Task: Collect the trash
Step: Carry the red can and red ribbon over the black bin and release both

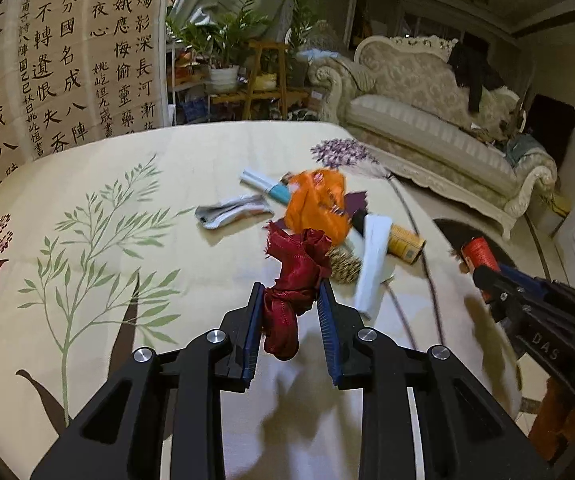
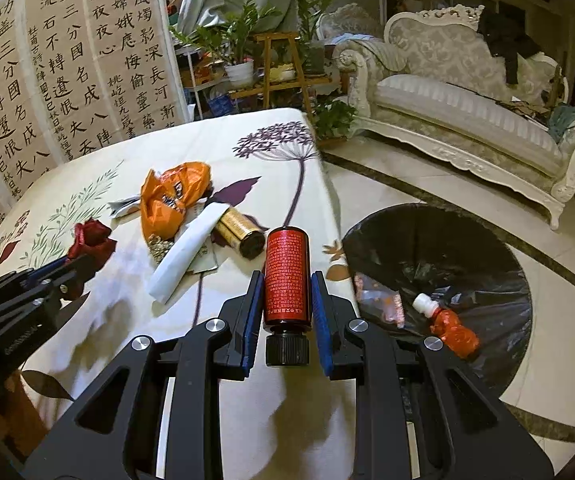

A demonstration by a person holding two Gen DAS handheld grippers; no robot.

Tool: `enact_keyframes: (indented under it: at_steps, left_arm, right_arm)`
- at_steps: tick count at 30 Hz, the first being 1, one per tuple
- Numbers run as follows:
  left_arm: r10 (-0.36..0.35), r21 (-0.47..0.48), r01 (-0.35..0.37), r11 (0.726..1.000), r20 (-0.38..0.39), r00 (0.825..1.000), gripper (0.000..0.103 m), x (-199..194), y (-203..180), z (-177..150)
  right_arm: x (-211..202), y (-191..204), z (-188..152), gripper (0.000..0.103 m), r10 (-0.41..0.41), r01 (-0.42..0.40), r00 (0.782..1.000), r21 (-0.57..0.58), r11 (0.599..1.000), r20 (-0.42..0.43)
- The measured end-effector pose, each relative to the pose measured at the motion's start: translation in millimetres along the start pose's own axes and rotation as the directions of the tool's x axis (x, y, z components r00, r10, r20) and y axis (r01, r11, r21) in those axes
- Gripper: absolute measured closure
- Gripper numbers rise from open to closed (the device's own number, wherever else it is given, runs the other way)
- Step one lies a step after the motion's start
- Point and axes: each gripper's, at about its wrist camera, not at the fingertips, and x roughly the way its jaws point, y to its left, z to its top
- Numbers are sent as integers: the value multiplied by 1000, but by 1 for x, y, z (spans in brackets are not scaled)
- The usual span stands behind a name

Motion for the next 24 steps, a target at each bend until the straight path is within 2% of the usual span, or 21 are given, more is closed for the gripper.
enact_keyframes:
  at_steps: [17, 24]
  left_arm:
    - [-134, 88, 133, 987, 4, 991, 75, 24, -76, 19]
    - [-158, 133, 157, 979, -1, 987, 75, 38, -110, 24]
  right_arm:
    - [-8, -74, 4, 80, -157, 153, 987, 114, 982, 35]
    - [-3, -101, 2, 80, -220, 213, 975, 140, 967, 37]
